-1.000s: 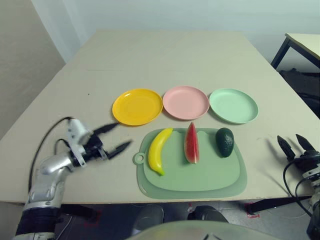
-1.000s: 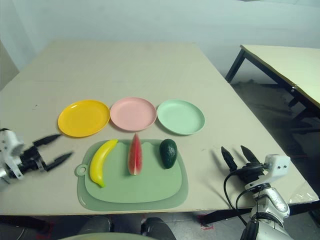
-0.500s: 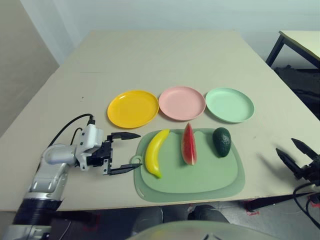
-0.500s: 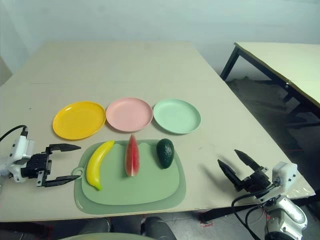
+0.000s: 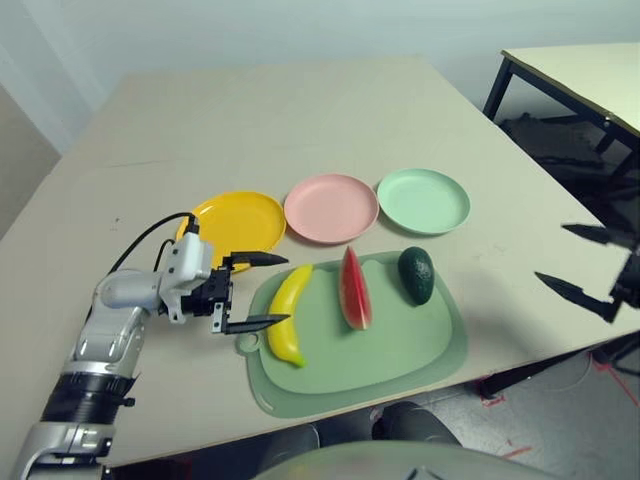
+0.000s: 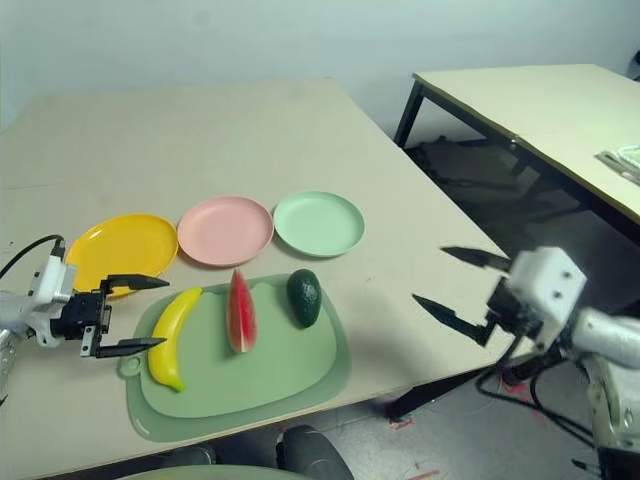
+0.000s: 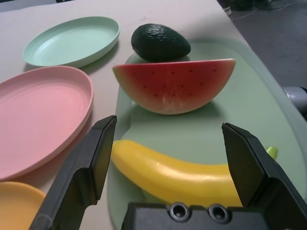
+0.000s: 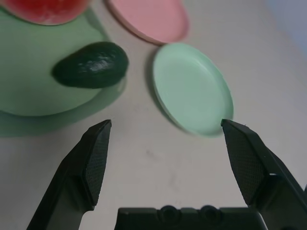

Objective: Place the fruits into color-matched plates.

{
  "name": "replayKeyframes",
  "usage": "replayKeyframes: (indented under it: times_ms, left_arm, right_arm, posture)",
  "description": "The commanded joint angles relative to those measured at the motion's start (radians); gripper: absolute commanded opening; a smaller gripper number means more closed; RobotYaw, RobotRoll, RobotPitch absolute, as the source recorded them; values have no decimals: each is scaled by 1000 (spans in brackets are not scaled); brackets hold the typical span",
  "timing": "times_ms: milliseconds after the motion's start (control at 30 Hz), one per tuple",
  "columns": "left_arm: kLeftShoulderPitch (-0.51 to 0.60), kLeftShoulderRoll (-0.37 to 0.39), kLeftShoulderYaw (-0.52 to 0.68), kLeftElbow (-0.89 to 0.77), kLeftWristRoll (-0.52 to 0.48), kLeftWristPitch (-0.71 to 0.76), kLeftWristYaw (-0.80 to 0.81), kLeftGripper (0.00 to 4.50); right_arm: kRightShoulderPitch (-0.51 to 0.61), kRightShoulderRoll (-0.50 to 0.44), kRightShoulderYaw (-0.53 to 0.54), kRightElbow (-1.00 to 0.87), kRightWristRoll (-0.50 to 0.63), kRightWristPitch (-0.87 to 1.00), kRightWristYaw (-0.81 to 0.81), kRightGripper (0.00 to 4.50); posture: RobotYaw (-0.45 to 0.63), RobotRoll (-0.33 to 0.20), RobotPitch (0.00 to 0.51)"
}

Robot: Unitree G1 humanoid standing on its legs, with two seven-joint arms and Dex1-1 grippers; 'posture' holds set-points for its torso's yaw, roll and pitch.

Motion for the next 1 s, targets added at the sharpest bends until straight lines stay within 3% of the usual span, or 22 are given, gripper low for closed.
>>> replayKeyframes:
  times_ms: [33, 133, 233, 533, 1000]
  left_arm:
    - [11, 16, 17, -13, -3, 2, 8, 4479]
    - [24, 20, 21, -24, -2, 0, 14, 4479]
    - [39, 25, 22, -40, -3, 5, 19, 4479]
    - [85, 34, 22, -119, -13, 50, 38, 4479]
    - [136, 46, 54, -200, -21, 84, 83, 4479]
  right_arm:
    - [-103, -96, 118, -39, -59, 33, 78, 4500]
    - [-245, -163, 254, -8, -176, -58, 158, 4500]
    - [-386, -169, 367, 32, -256, -166, 237, 4500]
    - [-710, -22, 623, 177, -420, -382, 371, 4500]
    - [-864, 140, 785, 446, -460, -687, 425, 4500]
  posture:
    - [-84, 0, 0]
    - [-72, 0, 0]
    - [-56, 0, 0]
    - [-29, 0, 0]
    - [19, 0, 0]
